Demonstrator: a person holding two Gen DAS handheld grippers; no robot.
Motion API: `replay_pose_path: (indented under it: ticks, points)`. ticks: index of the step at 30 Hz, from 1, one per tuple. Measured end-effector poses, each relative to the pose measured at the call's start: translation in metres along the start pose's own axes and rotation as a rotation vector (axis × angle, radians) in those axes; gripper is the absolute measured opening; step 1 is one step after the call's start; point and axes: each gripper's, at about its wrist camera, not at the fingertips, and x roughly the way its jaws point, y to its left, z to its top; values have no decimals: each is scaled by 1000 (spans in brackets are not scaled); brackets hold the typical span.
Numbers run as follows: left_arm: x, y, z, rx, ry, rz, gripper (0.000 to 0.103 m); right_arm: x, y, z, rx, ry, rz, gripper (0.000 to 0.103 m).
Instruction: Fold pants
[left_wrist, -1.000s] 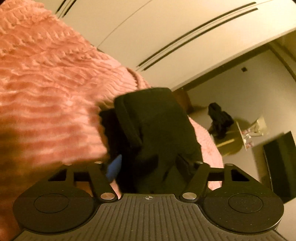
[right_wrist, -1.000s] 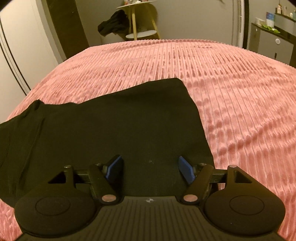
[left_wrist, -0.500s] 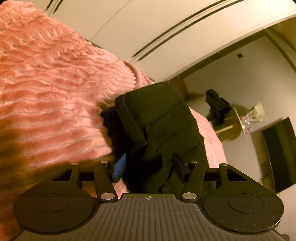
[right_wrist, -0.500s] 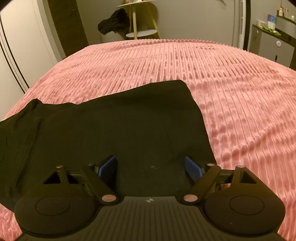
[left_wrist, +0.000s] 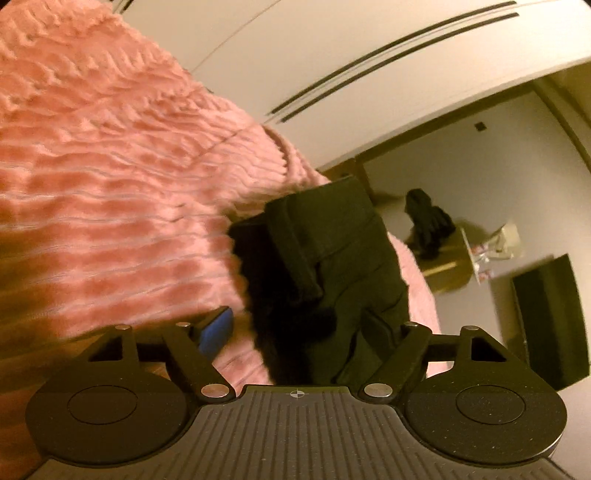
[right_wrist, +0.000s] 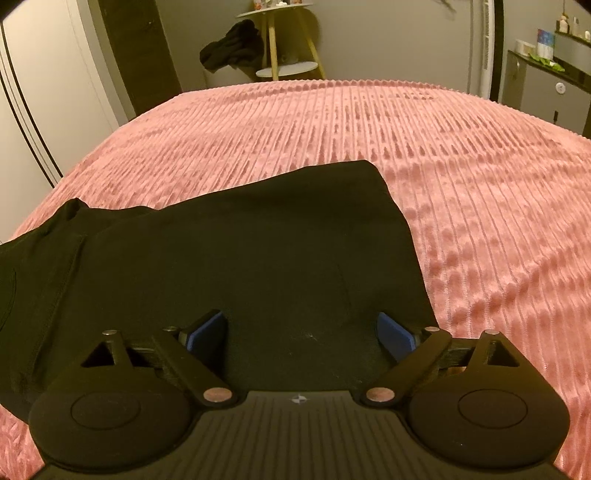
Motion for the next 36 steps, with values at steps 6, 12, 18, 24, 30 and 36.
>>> replay_pose_path:
  ticks: [6, 12, 18, 24, 30, 36]
  points:
    - [28, -7, 7, 4, -1, 11, 86, -1, -1, 0, 7, -3, 5, 92]
    - [31, -30, 9, 89, -9, 105, 47, -2, 0, 0, 12, -8, 1, 91]
    - [-5, -84, 2, 271, -74, 26, 28, -9, -14, 2, 107, -31, 33, 82]
    - [-40, -186, -43, 600, -117, -118, 27, -18, -26, 3, 181, -56, 68, 77]
    - [-55, -263, -127, 858, -55, -257, 28, -30, -36, 2, 233, -105, 117, 77]
    - [-38, -289, -227, 1027, 70, -322, 35, -40, -43, -1, 277, -134, 194, 77]
